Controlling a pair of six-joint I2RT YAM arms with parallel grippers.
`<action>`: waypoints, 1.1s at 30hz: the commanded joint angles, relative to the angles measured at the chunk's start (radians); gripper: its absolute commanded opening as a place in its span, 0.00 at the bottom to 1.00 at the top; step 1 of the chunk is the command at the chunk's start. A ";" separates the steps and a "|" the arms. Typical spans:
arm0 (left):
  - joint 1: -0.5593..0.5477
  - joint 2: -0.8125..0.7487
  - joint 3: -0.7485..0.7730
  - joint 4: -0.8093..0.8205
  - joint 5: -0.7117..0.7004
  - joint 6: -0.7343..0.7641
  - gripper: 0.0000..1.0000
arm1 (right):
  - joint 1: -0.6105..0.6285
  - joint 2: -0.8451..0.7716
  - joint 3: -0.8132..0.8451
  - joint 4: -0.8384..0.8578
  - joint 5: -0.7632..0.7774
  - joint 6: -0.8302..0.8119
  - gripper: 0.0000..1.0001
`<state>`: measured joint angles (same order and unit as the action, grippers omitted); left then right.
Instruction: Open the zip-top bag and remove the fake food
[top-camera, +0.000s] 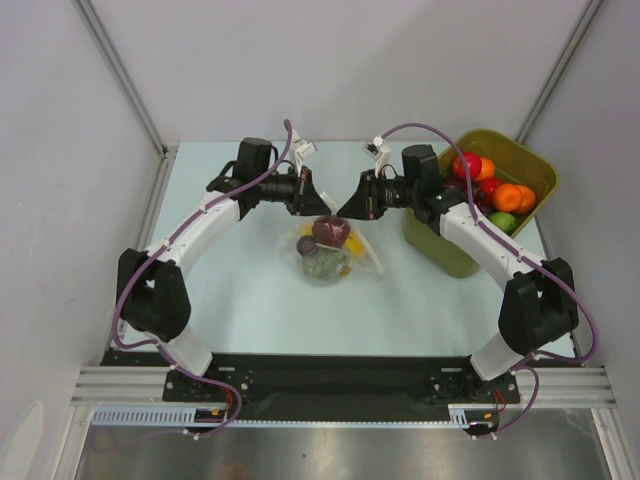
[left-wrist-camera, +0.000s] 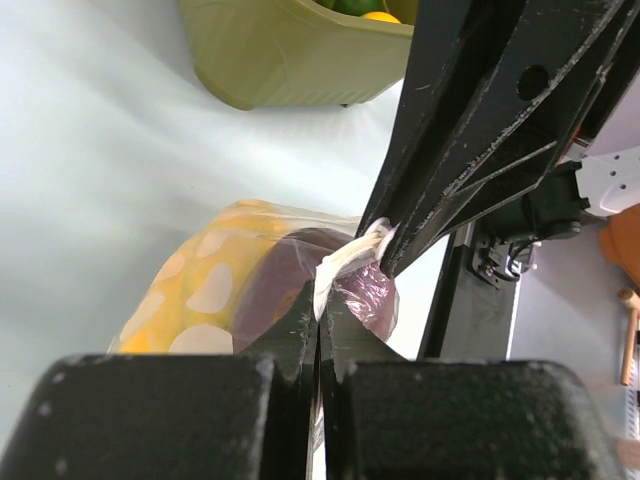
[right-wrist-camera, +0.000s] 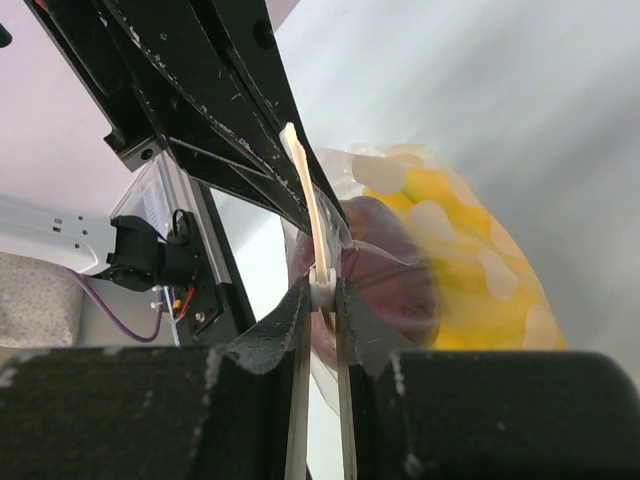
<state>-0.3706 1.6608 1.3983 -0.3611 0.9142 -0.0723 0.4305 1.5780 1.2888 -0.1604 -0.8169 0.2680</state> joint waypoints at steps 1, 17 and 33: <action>0.061 -0.024 0.013 0.001 -0.164 0.022 0.00 | -0.012 -0.047 -0.003 -0.014 -0.036 0.011 0.00; 0.105 -0.022 0.022 -0.010 -0.302 0.006 0.00 | -0.012 -0.059 -0.031 -0.028 -0.028 0.023 0.00; 0.163 -0.007 0.051 -0.016 -0.362 -0.006 0.00 | -0.012 -0.081 -0.068 -0.054 -0.018 0.023 0.00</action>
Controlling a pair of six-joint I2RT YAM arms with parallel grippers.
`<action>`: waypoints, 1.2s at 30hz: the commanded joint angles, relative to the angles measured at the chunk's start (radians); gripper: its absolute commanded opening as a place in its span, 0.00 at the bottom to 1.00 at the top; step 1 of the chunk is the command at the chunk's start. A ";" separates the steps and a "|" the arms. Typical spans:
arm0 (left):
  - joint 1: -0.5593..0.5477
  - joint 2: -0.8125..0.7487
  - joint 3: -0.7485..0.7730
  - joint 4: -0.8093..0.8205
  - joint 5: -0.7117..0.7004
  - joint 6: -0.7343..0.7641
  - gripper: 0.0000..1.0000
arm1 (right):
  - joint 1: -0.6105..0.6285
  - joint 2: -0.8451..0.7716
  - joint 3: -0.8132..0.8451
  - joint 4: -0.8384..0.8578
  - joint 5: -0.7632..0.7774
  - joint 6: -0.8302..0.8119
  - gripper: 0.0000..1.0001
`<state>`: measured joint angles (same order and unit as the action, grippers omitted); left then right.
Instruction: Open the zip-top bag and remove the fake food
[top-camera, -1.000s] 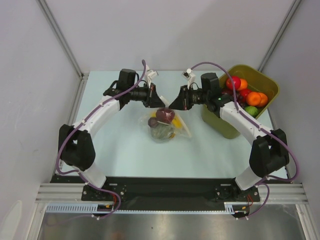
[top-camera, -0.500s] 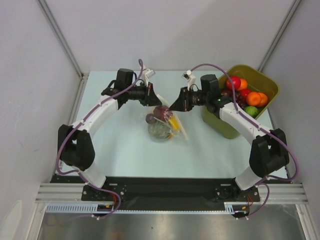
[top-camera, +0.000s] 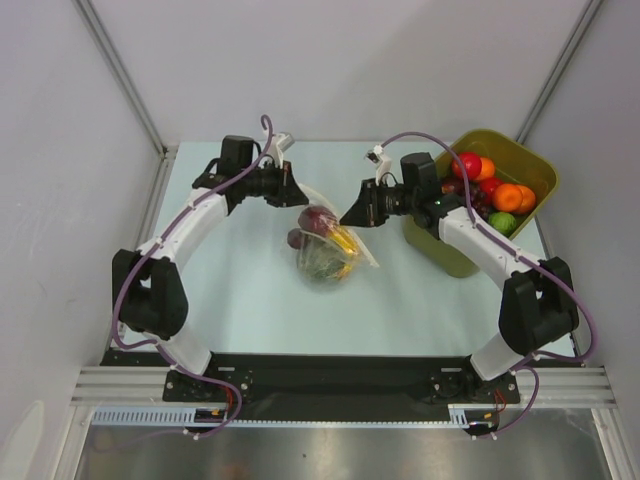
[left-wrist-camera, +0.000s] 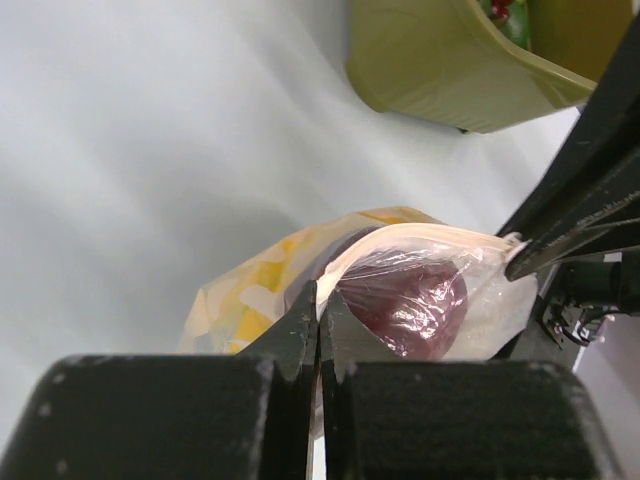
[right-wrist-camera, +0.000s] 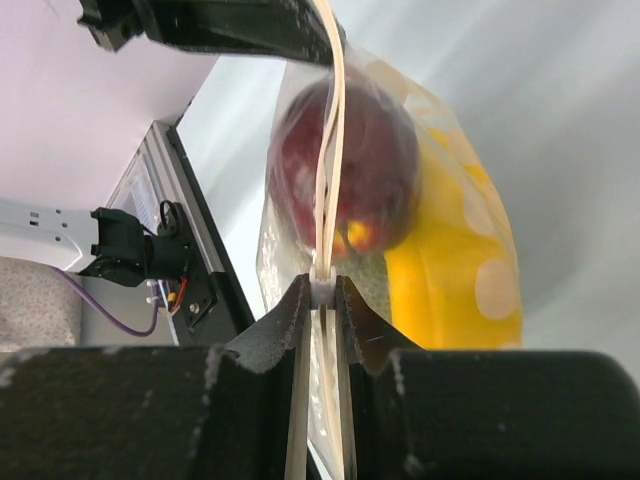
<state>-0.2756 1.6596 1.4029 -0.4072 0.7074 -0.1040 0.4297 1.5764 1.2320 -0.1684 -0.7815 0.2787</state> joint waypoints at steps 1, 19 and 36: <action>0.075 -0.004 0.047 0.028 -0.157 0.024 0.00 | -0.011 -0.085 -0.014 -0.046 -0.050 0.013 0.00; 0.133 -0.009 0.039 0.024 -0.201 0.033 0.00 | -0.011 -0.139 -0.065 -0.120 -0.025 -0.006 0.00; 0.147 -0.026 -0.025 0.113 -0.018 0.055 0.00 | -0.022 -0.231 -0.124 -0.241 0.017 -0.050 0.00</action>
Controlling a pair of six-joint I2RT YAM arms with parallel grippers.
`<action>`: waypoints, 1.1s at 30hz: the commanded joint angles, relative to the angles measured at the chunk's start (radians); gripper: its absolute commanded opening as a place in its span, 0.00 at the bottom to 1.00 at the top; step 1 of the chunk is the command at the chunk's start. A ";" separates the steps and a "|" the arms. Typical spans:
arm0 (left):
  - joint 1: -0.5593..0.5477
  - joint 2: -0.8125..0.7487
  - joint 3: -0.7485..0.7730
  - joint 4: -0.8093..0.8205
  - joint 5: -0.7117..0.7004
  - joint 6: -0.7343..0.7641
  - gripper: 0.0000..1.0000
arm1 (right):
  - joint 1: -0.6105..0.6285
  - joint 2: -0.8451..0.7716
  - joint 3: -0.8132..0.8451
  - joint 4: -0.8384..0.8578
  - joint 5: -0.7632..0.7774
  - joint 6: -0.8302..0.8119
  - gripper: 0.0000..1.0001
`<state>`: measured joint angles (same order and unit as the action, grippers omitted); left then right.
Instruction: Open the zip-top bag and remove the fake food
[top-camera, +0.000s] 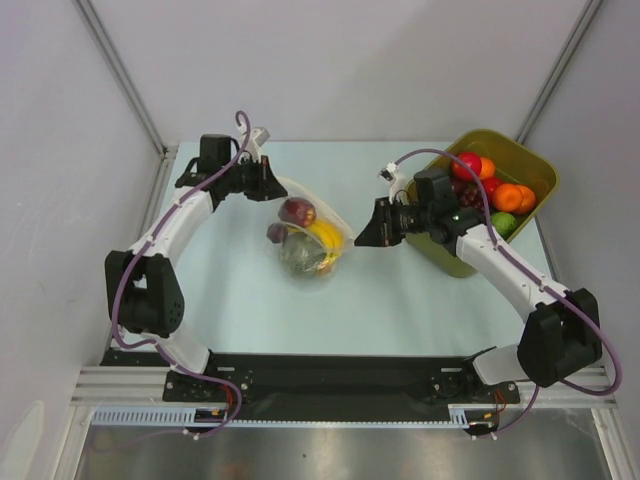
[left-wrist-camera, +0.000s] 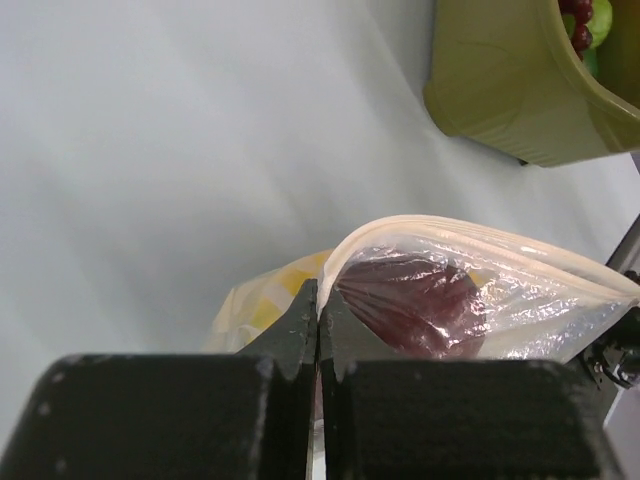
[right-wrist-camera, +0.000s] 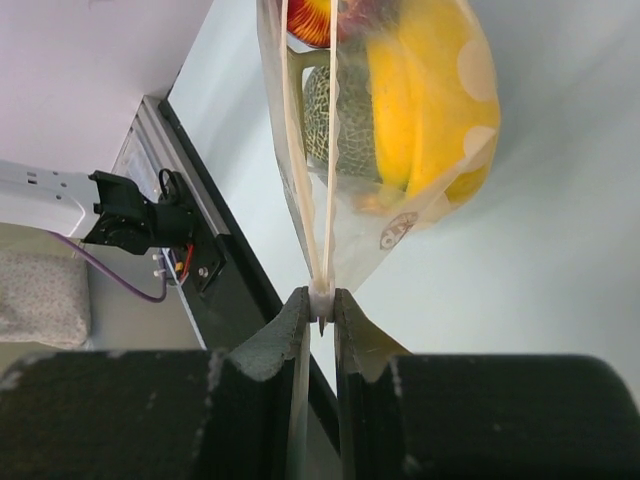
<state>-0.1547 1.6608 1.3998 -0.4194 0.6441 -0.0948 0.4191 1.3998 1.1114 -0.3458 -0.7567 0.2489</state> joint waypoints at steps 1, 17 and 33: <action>0.024 -0.033 -0.033 0.137 0.077 0.052 0.00 | -0.011 -0.059 -0.001 -0.067 0.000 -0.022 0.00; -0.005 -0.068 -0.111 0.258 0.483 0.073 0.00 | -0.025 -0.058 0.188 -0.082 0.123 -0.046 0.66; -0.022 -0.079 -0.110 0.252 0.499 0.078 0.00 | -0.095 0.099 0.197 0.126 0.172 -0.016 0.66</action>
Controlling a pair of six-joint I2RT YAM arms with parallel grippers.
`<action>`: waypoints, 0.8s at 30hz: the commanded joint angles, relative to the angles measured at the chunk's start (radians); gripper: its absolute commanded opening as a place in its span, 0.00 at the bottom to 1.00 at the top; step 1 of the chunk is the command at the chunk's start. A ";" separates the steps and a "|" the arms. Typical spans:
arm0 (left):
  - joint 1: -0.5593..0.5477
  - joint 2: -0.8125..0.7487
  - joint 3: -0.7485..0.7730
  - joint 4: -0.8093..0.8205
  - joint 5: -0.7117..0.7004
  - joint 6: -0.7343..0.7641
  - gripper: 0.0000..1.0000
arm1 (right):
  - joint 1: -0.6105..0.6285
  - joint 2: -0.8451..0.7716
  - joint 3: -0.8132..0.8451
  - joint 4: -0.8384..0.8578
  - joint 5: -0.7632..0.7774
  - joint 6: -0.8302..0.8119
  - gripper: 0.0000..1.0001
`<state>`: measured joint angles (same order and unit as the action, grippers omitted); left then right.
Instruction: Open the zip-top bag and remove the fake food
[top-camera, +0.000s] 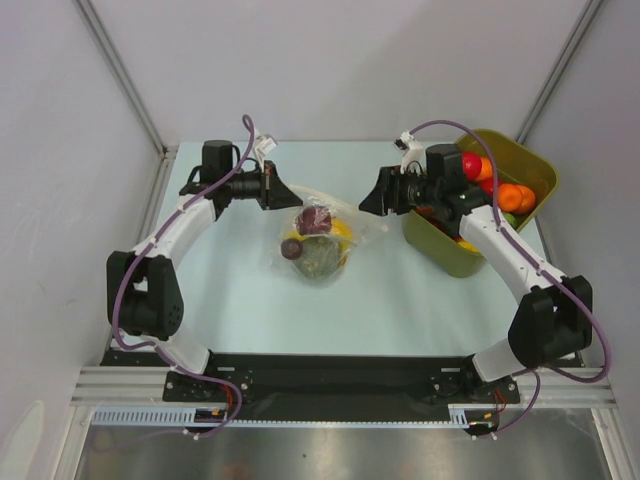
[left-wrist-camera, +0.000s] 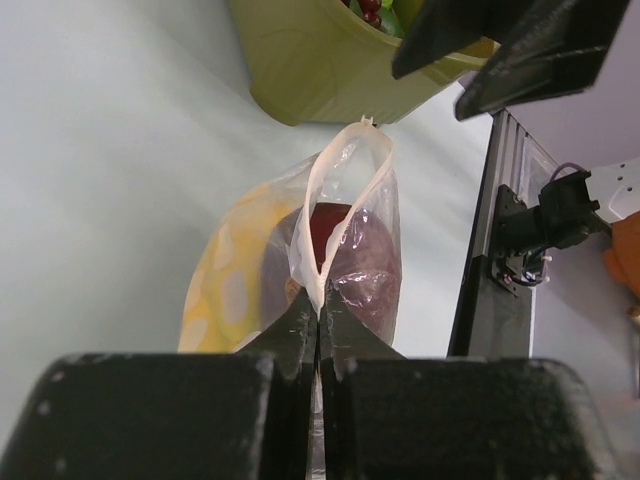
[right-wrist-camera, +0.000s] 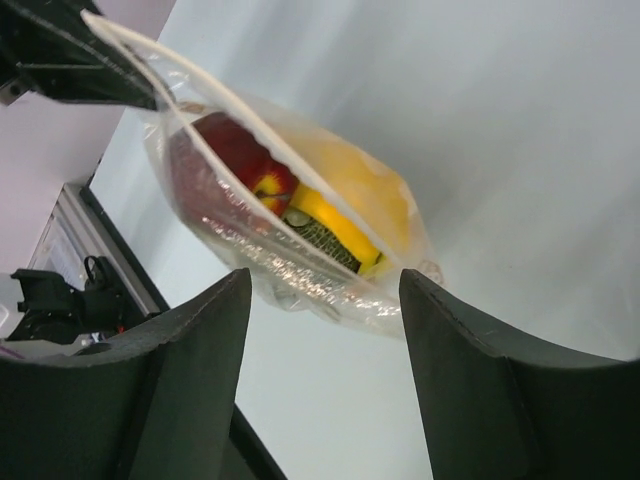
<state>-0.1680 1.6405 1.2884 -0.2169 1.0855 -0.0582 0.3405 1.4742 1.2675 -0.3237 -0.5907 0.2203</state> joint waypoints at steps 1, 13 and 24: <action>-0.008 -0.059 0.000 0.048 0.056 0.041 0.00 | -0.020 0.035 0.053 0.107 0.000 0.010 0.66; -0.019 -0.054 0.019 0.033 0.056 0.047 0.00 | -0.012 0.182 0.089 0.112 -0.153 -0.052 0.66; -0.027 -0.056 0.028 0.019 0.054 0.054 0.00 | 0.041 0.238 0.081 0.143 -0.230 -0.059 0.67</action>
<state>-0.1844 1.6398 1.2884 -0.2218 1.0882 -0.0437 0.3634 1.6825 1.3193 -0.2253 -0.7776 0.1814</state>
